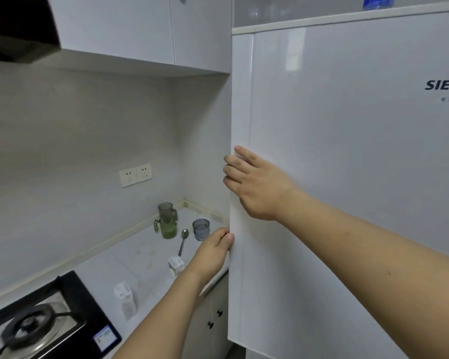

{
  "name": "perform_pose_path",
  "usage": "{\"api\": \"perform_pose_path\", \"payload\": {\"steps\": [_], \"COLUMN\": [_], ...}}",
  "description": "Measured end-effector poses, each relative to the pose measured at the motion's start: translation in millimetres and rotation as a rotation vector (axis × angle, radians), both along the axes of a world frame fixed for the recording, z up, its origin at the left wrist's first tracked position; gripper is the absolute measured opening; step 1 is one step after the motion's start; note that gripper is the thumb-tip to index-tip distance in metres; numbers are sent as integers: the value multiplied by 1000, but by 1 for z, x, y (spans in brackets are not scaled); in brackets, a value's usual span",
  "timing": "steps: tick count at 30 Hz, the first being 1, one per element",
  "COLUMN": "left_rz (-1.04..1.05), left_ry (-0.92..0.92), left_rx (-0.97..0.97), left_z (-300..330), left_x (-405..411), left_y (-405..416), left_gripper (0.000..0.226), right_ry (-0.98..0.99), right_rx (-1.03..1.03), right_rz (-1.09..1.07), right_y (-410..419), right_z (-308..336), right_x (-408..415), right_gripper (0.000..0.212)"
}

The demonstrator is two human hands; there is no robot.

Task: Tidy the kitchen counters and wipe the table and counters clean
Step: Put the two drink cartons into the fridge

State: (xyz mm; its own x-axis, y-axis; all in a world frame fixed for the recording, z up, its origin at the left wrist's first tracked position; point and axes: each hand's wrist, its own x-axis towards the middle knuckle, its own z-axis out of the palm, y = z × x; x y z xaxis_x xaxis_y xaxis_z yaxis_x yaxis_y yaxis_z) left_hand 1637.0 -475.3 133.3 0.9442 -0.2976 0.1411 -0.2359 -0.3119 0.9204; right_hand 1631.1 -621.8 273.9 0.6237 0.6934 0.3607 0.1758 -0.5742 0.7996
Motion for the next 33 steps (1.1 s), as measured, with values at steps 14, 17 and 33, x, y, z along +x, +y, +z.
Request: {"api": "perform_pose_path", "payload": {"steps": [14, 17, 33], "left_rz": [13, -22, -86], "left_ry": [-125, -132, -193], "left_rx": [75, 86, 188], "left_z": [-6, -3, 1], "left_x": [-177, -208, -397], "left_y": [59, 67, 47], "left_gripper": [16, 16, 23], "right_ry": [-66, -86, -100], "right_rx": [47, 68, 92], "right_rz": [52, 34, -123], "right_y": [64, 68, 53], "right_z": [0, -6, -12], "right_x": [-174, -209, -408], "right_gripper": [50, 48, 54]}}
